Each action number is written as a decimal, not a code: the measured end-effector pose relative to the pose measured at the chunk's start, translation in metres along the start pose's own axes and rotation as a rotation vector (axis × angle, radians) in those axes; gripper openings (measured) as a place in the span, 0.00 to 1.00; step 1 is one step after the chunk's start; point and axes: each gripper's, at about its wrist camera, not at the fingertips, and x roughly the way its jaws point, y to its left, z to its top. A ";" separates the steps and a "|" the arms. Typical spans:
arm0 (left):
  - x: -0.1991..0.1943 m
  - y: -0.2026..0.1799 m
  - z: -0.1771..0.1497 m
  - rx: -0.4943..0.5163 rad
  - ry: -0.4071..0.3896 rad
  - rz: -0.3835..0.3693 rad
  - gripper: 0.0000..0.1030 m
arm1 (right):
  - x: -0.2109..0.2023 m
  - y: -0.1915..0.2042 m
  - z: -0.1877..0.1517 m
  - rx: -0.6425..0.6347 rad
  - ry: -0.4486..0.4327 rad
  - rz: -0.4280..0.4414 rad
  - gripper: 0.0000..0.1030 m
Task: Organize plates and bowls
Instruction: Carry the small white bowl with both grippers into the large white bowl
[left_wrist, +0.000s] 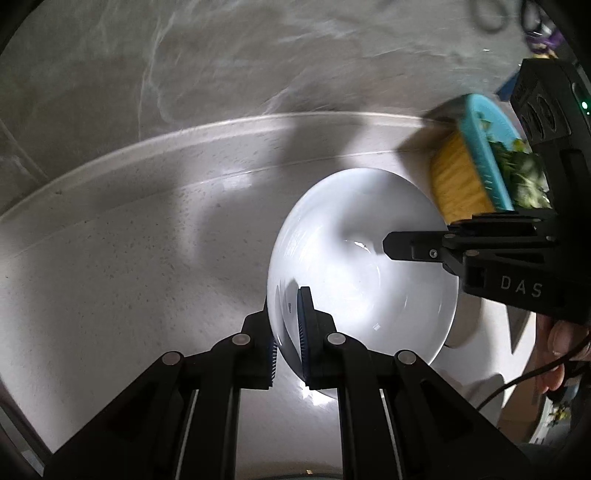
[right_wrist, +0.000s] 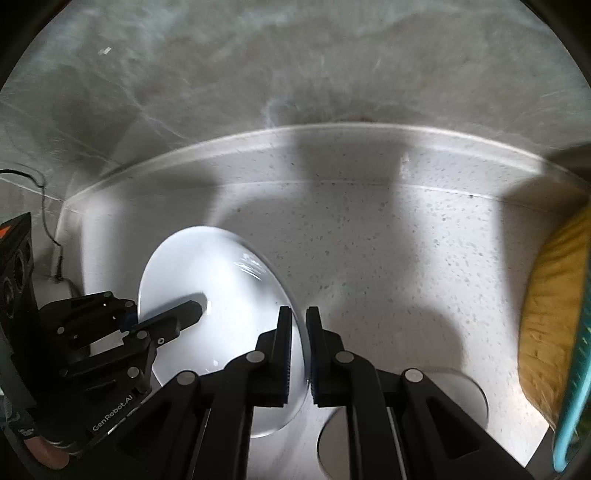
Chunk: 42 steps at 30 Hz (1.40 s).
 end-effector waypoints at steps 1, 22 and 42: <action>-0.008 -0.007 -0.004 0.009 -0.007 -0.002 0.08 | -0.008 0.001 -0.005 -0.006 -0.009 -0.004 0.10; -0.054 -0.190 -0.172 0.096 0.055 -0.105 0.08 | -0.109 -0.052 -0.198 0.040 -0.051 0.014 0.12; 0.020 -0.236 -0.233 0.014 0.130 0.014 0.08 | -0.048 -0.099 -0.263 0.022 0.122 0.028 0.11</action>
